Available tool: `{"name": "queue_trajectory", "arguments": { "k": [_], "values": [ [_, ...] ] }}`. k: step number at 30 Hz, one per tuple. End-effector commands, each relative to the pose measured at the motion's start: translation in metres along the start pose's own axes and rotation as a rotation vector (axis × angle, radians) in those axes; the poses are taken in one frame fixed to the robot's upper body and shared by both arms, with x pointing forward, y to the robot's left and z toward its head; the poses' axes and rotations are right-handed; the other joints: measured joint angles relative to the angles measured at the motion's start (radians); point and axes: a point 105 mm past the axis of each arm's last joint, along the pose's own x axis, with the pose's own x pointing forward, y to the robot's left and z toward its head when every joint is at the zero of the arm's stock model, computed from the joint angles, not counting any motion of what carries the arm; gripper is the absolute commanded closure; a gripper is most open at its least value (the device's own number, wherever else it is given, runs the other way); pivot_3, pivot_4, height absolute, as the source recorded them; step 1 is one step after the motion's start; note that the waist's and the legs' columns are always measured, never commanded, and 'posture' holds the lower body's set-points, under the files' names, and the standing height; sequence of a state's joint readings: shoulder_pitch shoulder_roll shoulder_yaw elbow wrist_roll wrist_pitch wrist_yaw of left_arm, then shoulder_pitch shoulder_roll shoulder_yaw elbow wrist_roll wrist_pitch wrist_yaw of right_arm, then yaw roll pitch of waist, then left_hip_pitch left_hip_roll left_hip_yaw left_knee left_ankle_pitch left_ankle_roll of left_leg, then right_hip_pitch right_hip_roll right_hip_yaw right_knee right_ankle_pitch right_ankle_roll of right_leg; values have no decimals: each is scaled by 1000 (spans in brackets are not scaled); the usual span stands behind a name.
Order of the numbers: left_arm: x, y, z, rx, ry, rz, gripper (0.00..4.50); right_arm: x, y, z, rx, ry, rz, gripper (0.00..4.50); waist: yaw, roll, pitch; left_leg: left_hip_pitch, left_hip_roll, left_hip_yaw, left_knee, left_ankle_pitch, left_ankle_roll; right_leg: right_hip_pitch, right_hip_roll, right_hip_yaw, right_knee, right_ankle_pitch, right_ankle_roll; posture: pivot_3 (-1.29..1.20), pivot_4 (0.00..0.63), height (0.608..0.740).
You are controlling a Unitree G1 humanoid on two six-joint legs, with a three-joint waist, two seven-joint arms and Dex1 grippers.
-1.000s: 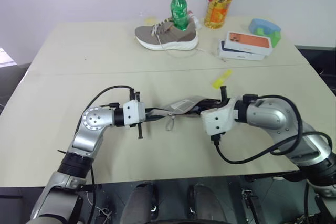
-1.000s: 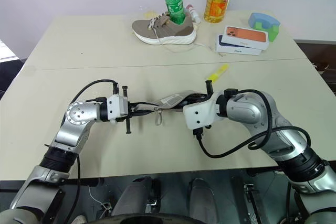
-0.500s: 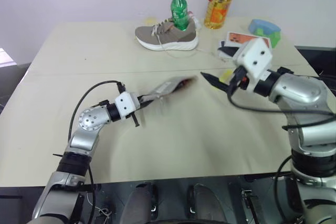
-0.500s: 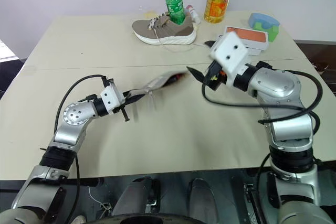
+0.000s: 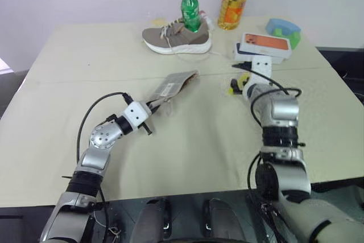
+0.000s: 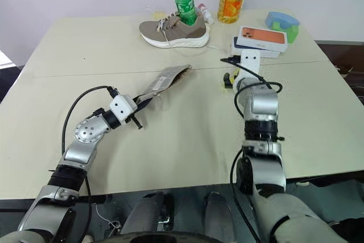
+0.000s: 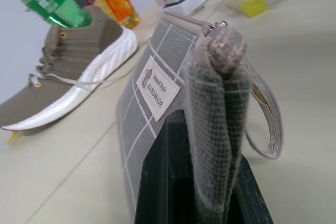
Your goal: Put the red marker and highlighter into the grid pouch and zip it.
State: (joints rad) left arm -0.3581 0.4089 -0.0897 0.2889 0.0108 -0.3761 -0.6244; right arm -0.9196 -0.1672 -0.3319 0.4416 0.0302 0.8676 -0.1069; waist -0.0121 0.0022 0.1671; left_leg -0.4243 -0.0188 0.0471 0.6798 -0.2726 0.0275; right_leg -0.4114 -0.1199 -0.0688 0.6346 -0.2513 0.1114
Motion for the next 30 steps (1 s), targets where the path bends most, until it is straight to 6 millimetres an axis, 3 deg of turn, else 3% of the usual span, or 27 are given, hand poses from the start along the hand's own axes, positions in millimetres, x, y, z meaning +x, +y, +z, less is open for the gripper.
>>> {"name": "queue_trajectory", "arguments": {
  "k": [1,4,7,13,19,20,23,26,28,30],
  "values": [
    [2,1,10,13,-37,17,4500,10,-3,-8,89,55,-52,89,0,0,0,0,0,0,0,0,0,0,0,0,0,0,0,0,150,740],
    [2,0,11,10,-40,17,4500,15,1,-12,121,73,-32,89,-2,0,0,0,0,0,-1,0,0,0,0,0,0,0,0,0,150,740],
    [2,0,12,8,-41,17,4500,15,5,-15,112,88,-14,836,-2,0,0,0,0,0,-1,-1,3,0,0,0,0,0,0,0,150,740],
    [3,-1,14,4,-45,13,4500,11,6,-19,113,102,-5,3674,1,0,0,0,0,-1,0,-2,3,1,0,0,0,0,0,0,150,740],
    [6,-1,17,4,-54,7,4500,-3,-4,-12,62,66,-18,3682,2,0,0,0,0,-1,0,-2,3,1,0,0,0,0,0,0,150,740],
    [6,1,19,2,-61,7,4500,-10,-7,-4,11,10,2,3682,1,0,0,0,0,-1,0,-2,3,1,0,0,0,0,0,0,150,740],
    [7,5,26,-26,-92,6,4500,-37,-3,21,-222,-175,115,3682,4,1,0,-1,-1,-2,0,-3,6,1,0,0,-1,0,0,0,150,740],
    [7,8,33,-72,-121,-23,4500,-79,12,35,-529,-340,316,3682,-1,3,1,-2,-1,-1,0,-4,8,0,0,2,-2,0,0,0,150,740],
    [7,5,36,-81,-131,-80,4500,-106,19,39,-747,-437,421,3682,-1,3,1,-2,-1,-1,0,-5,9,-1,0,2,-3,0,1,0,150,740],
    [7,4,38,-89,-138,-107,4500,-119,21,33,-932,-467,471,3682,-5,2,1,-1,0,-1,0,-6,10,0,1,2,-3,-1,2,0,150,740]
  ]
}}
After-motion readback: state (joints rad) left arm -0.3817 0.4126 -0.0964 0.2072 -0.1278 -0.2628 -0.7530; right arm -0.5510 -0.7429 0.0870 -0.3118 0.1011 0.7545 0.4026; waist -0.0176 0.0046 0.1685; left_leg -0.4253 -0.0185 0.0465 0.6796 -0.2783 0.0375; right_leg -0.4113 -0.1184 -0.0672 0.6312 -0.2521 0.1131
